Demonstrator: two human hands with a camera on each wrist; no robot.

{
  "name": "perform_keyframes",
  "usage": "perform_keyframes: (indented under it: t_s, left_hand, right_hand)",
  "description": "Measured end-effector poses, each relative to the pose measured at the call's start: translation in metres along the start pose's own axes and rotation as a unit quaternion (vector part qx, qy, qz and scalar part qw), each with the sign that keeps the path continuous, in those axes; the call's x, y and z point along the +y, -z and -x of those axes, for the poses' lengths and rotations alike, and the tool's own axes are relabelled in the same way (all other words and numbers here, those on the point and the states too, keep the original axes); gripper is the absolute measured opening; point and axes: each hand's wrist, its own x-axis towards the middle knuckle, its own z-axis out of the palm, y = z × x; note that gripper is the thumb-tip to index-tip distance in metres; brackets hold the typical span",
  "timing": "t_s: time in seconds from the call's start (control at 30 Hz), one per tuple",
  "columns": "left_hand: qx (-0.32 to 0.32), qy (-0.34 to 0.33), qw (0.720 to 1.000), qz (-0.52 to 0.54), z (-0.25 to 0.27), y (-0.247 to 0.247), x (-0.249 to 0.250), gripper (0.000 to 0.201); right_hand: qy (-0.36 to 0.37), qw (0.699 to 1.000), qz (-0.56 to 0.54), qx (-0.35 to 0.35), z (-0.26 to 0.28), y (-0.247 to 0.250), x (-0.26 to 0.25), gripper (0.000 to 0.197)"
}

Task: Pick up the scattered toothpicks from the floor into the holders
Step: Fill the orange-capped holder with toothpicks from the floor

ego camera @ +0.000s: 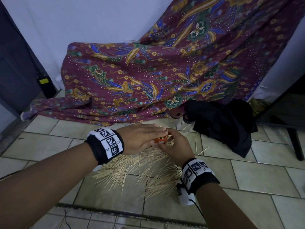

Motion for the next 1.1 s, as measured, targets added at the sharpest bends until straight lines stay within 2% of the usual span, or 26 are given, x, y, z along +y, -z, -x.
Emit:
perform_keyframes:
  t_s: [0.1, 0.2, 0.3, 0.43, 0.6, 0.7, 0.87, 0.97, 1.1]
  left_hand:
    - [0.051, 0.008, 0.999, 0.016, 0.001, 0.007, -0.002, 0.054]
    - [0.018, 0.035, 0.999, 0.004, 0.001, 0.006, 0.001, 0.059]
    - [-0.022, 0.010, 1.000, -0.016, 0.000, -0.005, 0.004, 0.060]
    - [0.011, 0.018, 1.000, -0.020, 0.002, -0.002, 0.002, 0.060]
    - [-0.001, 0.007, 0.999, -0.046, 0.004, -0.005, 0.003, 0.058]
    - [0.042, 0.003, 0.998, -0.046, 0.006, -0.003, 0.001, 0.060]
    - [-0.002, 0.013, 0.996, -0.088, 0.009, -0.008, 0.002, 0.059]
    - [0.010, 0.030, 0.998, -0.061, 0.011, -0.006, -0.001, 0.064]
    - [-0.001, 0.008, 0.997, -0.074, 0.012, -0.011, 0.001, 0.065]
  right_hand:
    - [-0.004, 1.000, 0.004, 0.005, -0.001, 0.000, 0.000, 0.048]
    - [-0.004, 1.000, 0.008, 0.002, -0.001, -0.001, 0.000, 0.051]
    - [0.005, 1.000, 0.012, 0.001, 0.000, -0.001, 0.001, 0.050]
    - [0.000, 1.000, 0.007, 0.004, 0.000, -0.001, -0.001, 0.050]
    - [0.001, 1.000, 0.011, -0.006, 0.001, -0.002, -0.002, 0.051]
    - [-0.007, 1.000, 0.007, 0.000, 0.001, -0.001, -0.003, 0.050]
    - [0.000, 1.000, 0.002, -0.006, 0.002, 0.000, -0.006, 0.045]
    - [-0.005, 1.000, -0.003, -0.006, 0.002, 0.000, -0.005, 0.048]
    - [-0.002, 1.000, 0.004, -0.009, 0.002, 0.000, -0.006, 0.047]
